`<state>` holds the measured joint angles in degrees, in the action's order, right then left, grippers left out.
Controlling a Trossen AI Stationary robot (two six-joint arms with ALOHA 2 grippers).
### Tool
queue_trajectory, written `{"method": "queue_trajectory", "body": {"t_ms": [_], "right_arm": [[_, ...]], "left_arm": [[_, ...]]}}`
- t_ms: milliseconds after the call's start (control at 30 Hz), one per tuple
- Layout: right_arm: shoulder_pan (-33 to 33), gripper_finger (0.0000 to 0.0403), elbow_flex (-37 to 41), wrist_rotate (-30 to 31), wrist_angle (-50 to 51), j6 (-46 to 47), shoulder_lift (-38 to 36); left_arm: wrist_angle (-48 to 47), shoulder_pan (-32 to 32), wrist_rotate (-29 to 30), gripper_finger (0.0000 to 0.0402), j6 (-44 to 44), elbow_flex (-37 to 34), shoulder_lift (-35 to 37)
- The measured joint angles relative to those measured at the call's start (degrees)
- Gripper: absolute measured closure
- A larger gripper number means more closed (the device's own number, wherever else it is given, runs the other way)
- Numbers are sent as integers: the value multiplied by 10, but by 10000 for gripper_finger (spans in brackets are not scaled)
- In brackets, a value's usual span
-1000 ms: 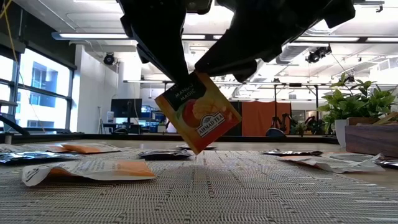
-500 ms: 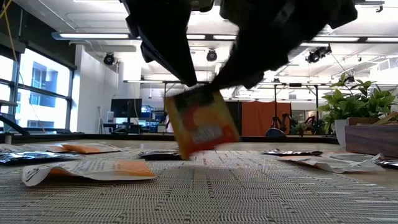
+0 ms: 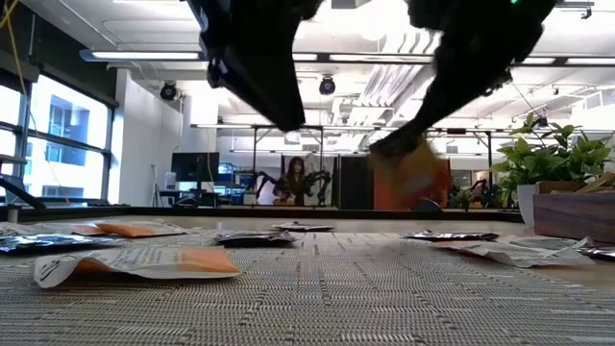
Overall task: Pick & Place Tea
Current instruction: Put the orange tea bag into the top section of the wooden organizer
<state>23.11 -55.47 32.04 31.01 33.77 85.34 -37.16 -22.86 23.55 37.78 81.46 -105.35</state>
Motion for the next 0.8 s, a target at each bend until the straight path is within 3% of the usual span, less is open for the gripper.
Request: {"method": "queue_trajectory", "body": {"t_ms": [100, 200, 367, 467, 800], "right_arm": [[28, 402, 0, 52, 154, 127, -84], [69, 402, 0, 59, 318, 295, -139], [130, 402, 0, -9, 523, 499, -166], [144, 402, 1, -37, 565, 558, -164], [118, 403, 1, -32, 562, 580, -124]], "left_arm": [[1, 0, 2, 284, 5, 1, 1], [-2, 0, 12, 284, 1, 0, 0], [-3, 0, 26, 284, 0, 0, 0], [-3, 0, 30, 284, 2, 0, 0], [-3, 0, 41, 284, 18, 0, 0]]}}
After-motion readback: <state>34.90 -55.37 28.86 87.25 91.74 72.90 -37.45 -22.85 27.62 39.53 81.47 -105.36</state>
